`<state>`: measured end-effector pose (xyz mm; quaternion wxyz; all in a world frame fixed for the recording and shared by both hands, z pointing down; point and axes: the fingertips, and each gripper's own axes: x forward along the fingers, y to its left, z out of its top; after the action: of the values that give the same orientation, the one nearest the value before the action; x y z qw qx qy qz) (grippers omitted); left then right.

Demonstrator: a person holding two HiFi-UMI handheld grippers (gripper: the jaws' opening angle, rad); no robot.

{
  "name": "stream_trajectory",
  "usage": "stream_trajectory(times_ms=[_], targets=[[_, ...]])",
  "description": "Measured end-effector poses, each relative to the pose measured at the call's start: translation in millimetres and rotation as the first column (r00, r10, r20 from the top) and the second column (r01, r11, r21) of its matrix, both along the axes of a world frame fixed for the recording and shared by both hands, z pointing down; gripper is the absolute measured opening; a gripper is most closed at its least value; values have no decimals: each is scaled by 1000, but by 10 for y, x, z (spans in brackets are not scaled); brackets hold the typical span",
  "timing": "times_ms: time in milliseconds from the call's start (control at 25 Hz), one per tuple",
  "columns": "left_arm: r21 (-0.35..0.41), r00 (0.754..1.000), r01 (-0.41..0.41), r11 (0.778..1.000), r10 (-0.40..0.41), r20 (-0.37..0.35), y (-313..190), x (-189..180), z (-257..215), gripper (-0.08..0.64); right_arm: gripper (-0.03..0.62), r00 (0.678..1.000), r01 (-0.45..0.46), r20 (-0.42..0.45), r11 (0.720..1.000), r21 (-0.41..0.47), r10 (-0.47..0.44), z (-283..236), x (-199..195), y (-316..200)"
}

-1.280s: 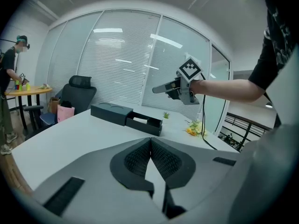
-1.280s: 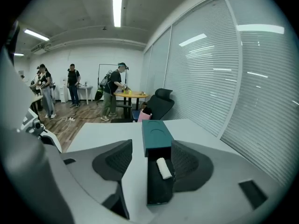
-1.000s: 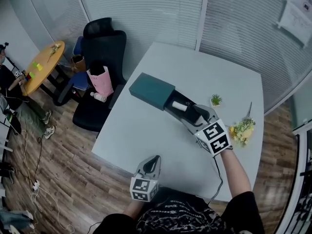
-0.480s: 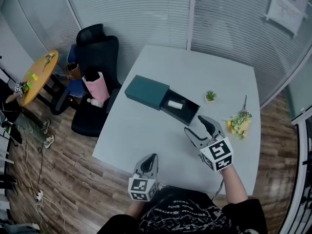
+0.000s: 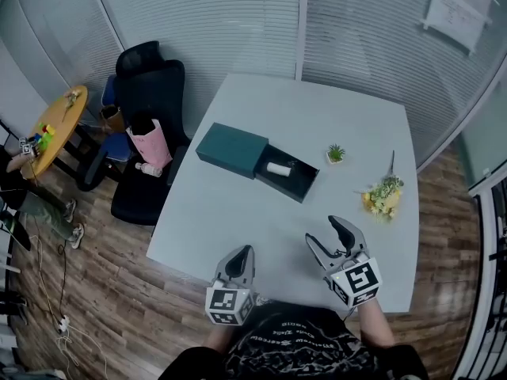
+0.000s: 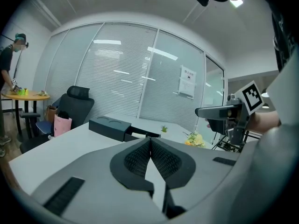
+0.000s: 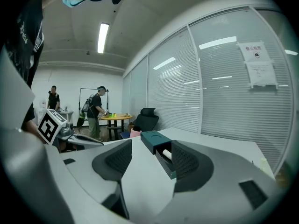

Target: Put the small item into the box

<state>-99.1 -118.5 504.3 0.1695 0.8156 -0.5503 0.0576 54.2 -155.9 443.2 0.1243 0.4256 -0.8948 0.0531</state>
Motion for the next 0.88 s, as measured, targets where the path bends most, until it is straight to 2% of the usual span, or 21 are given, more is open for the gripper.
stream_trajectory(times_ms=[120, 280, 360, 680, 880], targets=[[4, 1000, -5, 1000, 5, 0, 2, 38, 3, 20, 273, 999, -46, 11, 999, 17, 46, 85, 56, 158], [13, 1000, -11, 1000, 11, -3, 12, 91, -10, 20, 273, 994, -98, 44, 995, -20, 99, 278, 105, 373], [17, 1000, -11, 1000, 11, -3, 22, 110, -14, 20, 273, 994, -95, 54, 995, -28, 97, 346, 90, 465], [23, 1000, -17, 1000, 17, 0, 112, 196, 0, 20, 276, 998, -55, 3, 998, -28, 55, 431, 75, 584], [53, 998, -52, 997, 54, -24, 160, 295, -52, 20, 219, 991, -97, 85, 995, -23, 99, 376, 166, 577]])
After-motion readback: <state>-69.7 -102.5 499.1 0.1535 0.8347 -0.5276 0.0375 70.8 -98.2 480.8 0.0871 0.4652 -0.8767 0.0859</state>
